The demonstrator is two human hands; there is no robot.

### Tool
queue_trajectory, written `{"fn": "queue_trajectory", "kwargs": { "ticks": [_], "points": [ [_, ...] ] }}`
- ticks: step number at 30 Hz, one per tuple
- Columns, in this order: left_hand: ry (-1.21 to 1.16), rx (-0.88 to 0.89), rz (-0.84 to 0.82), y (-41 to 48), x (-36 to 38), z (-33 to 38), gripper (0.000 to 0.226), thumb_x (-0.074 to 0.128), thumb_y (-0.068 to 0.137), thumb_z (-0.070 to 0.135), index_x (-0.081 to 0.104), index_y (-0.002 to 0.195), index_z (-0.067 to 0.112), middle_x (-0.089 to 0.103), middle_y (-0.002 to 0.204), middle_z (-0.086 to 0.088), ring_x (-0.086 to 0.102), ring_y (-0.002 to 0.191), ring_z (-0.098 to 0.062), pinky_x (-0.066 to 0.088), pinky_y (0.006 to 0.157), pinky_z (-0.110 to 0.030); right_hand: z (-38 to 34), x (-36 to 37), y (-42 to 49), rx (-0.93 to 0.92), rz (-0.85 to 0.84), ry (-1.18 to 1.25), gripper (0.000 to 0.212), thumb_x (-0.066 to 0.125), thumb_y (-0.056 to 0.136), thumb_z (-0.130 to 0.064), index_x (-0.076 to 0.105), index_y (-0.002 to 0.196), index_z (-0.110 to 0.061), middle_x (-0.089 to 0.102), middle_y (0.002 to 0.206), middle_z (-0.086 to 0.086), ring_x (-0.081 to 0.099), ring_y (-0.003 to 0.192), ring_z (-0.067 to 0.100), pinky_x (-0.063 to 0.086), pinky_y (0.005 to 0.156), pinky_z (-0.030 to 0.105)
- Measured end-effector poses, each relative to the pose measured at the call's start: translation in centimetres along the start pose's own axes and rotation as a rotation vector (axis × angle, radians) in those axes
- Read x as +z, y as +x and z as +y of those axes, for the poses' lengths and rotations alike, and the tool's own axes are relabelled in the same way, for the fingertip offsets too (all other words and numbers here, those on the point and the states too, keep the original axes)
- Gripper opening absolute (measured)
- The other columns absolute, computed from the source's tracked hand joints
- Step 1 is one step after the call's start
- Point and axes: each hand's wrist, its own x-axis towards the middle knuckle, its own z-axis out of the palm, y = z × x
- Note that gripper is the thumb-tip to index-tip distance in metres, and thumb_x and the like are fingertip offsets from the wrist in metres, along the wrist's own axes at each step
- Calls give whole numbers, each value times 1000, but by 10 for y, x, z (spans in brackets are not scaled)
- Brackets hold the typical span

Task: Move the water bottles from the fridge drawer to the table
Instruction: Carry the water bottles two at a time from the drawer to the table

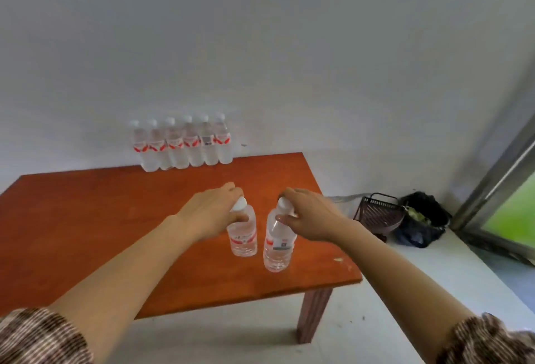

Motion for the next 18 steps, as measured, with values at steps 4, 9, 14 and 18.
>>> {"fn": "queue_trajectory", "kwargs": {
  "ticks": [4,9,14,18],
  "points": [
    [-79,-95,-4,27,-3,-69,38,56,88,48,50,116,23,49,109,6,54,77,-13,47,65,-30,-16,15,85,-58,-9,-14,37,58,90,-40,50,122,-21,61,117,-1,58,98,21,42,69,28],
    [-199,-184,55,55,-6,-152,42,58,88,47,51,120,22,51,116,7,55,86,-12,43,67,-26,-41,36,181,-83,-17,-15,39,58,90,-40,49,123,-20,59,122,0,57,107,23,47,80,34],
    [-265,-189,69,81,-4,-240,40,58,89,46,51,120,22,53,116,6,55,96,-16,46,80,-32,-71,63,268,-94,-45,-51,44,56,92,-40,43,129,-21,57,128,3,57,109,26,44,76,33],
    [-318,-155,55,107,3,-315,40,59,88,44,51,122,24,41,108,15,47,94,-9,38,79,-26,-96,90,333,-53,-60,-36,44,56,92,-41,44,129,-21,56,130,2,56,110,25,40,75,31]
  ]
}}
